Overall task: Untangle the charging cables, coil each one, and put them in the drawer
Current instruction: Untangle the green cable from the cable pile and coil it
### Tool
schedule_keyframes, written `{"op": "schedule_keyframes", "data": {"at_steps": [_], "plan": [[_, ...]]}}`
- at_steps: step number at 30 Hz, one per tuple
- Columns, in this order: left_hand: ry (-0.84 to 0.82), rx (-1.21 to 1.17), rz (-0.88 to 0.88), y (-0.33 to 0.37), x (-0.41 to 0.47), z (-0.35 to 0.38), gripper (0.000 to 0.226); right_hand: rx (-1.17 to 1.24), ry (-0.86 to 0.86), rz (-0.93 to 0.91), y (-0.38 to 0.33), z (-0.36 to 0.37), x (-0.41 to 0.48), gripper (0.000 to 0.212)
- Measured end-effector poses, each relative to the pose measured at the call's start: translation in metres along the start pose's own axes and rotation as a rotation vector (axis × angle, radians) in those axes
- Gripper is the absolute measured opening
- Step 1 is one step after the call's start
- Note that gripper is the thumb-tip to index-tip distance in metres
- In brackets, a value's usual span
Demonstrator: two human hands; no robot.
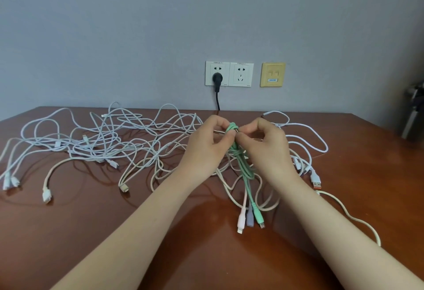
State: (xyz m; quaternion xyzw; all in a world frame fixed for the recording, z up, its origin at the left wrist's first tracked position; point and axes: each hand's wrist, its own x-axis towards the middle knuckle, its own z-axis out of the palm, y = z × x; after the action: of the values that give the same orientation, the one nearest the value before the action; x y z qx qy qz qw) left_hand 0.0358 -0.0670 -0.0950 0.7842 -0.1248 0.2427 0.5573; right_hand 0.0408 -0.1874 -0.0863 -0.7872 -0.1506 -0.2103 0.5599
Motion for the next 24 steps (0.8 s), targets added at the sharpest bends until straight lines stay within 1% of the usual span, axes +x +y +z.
{"op": "schedule_keyframes", "data": {"at_steps": [2,4,5,7,8,11,14,18,22,24], "plan": [[-0.005,-0.047,-0.020,-0.001,0.001,-0.002,0.019,0.198,-0.100,0.150,-0.002,0.001,0.003,0.015],[-0.010,-0.076,-0.044,-0.005,0.001,-0.004,0.020,0.374,-0.259,0.289,-0.001,0.000,0.005,0.011],[-0.021,-0.078,-0.050,-0.006,0.001,-0.005,0.020,0.443,-0.338,0.347,-0.001,-0.004,0.007,0.013],[-0.053,-0.076,-0.052,-0.007,0.001,-0.005,0.019,0.555,-0.458,0.428,-0.003,-0.012,0.008,0.017],[-0.071,-0.068,-0.044,-0.007,0.001,-0.004,0.018,0.586,-0.480,0.456,-0.003,-0.015,0.009,0.017],[-0.094,0.000,-0.004,-0.004,-0.001,-0.002,0.017,0.579,-0.460,0.483,-0.002,-0.017,0.010,0.015],[-0.062,0.013,0.011,-0.002,-0.001,-0.002,0.016,0.566,-0.401,0.498,-0.001,-0.015,0.010,0.012],[-0.029,0.006,0.032,0.000,0.001,-0.004,0.017,0.573,-0.382,0.483,-0.001,-0.015,0.010,0.007],[-0.070,-0.025,-0.031,-0.002,0.001,-0.002,0.020,0.488,-0.311,0.420,-0.002,-0.011,0.008,0.006],[-0.059,-0.073,-0.064,-0.002,0.000,0.001,0.018,0.453,-0.277,0.366,-0.002,-0.009,0.007,0.008]]}}
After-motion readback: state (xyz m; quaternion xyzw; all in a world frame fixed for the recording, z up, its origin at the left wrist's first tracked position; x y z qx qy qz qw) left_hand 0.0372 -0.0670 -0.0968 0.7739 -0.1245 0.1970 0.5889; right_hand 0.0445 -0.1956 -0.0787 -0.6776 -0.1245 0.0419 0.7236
